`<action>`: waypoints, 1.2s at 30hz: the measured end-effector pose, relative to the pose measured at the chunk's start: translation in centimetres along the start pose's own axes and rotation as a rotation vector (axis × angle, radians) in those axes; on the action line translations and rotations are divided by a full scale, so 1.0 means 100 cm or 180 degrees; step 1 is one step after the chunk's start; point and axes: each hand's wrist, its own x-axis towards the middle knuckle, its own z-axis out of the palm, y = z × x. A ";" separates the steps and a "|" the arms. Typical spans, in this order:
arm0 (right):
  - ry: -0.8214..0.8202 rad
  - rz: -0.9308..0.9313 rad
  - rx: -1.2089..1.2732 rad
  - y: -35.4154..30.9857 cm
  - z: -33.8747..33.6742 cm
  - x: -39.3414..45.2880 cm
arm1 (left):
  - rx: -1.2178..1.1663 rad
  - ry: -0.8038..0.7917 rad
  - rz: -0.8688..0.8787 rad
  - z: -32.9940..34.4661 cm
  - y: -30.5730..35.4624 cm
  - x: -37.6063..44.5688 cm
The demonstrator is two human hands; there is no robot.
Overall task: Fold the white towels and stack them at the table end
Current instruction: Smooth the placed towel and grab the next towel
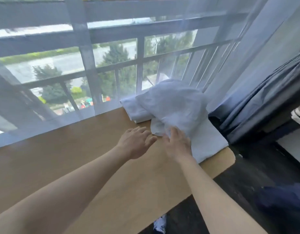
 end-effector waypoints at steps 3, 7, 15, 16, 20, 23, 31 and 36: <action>-0.0004 0.0000 -0.0038 0.043 -0.006 0.041 | -0.0110 -0.0046 -0.0156 0.018 0.029 0.045; -0.0063 0.0233 0.0036 0.095 -0.007 0.091 | -0.0347 -0.0177 -0.0277 0.041 0.061 0.105; 0.0105 0.0988 0.1264 0.129 0.002 0.163 | -0.2254 0.0587 -0.1682 0.066 0.075 0.181; 0.0155 0.1049 0.1348 0.127 0.003 0.168 | -0.2463 0.0805 -0.1937 0.068 0.074 0.186; 0.0265 0.1273 0.1605 0.119 0.007 0.183 | -0.3875 0.1503 -0.3119 0.068 0.069 0.205; 0.0285 0.1316 0.1702 0.121 0.009 0.189 | -0.4385 0.1660 -0.3659 0.070 0.069 0.218; 0.0369 0.1168 0.1923 0.128 0.011 0.189 | -0.5528 0.1210 -0.3458 0.061 0.068 0.236; 0.0600 0.0904 0.2136 0.123 0.003 0.188 | -0.5655 0.0787 -0.2997 0.053 0.075 0.243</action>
